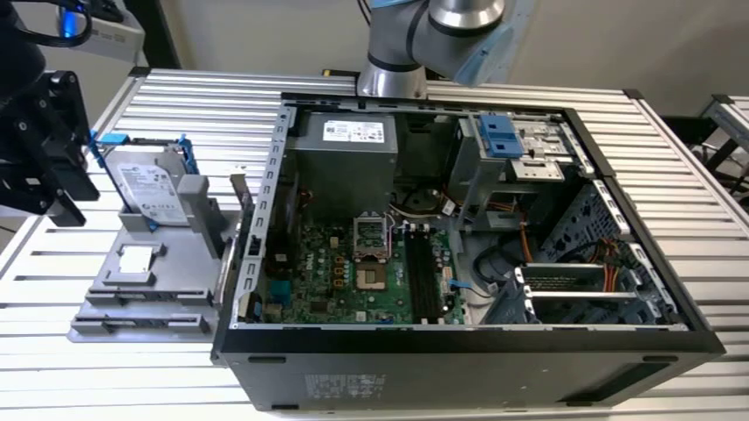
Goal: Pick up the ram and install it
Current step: 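Pick up the ram and move it above insertion slot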
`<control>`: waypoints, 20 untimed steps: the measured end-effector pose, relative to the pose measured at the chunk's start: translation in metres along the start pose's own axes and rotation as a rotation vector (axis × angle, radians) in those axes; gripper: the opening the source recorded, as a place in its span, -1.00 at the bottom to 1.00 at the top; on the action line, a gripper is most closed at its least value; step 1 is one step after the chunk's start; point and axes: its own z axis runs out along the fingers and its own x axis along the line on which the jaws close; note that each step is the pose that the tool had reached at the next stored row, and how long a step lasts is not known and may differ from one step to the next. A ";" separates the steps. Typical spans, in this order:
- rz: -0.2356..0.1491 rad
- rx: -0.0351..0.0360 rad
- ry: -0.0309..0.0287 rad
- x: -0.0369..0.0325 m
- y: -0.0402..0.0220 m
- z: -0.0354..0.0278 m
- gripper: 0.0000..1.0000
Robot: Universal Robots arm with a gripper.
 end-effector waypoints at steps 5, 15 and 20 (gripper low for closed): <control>-0.002 0.0000 0.0001 0.0000 0.0001 0.0036 1.00; -0.008 0.0000 0.0000 0.0000 0.0003 0.0104 1.00; -0.010 -0.0001 0.0001 0.0001 0.0003 0.0135 1.00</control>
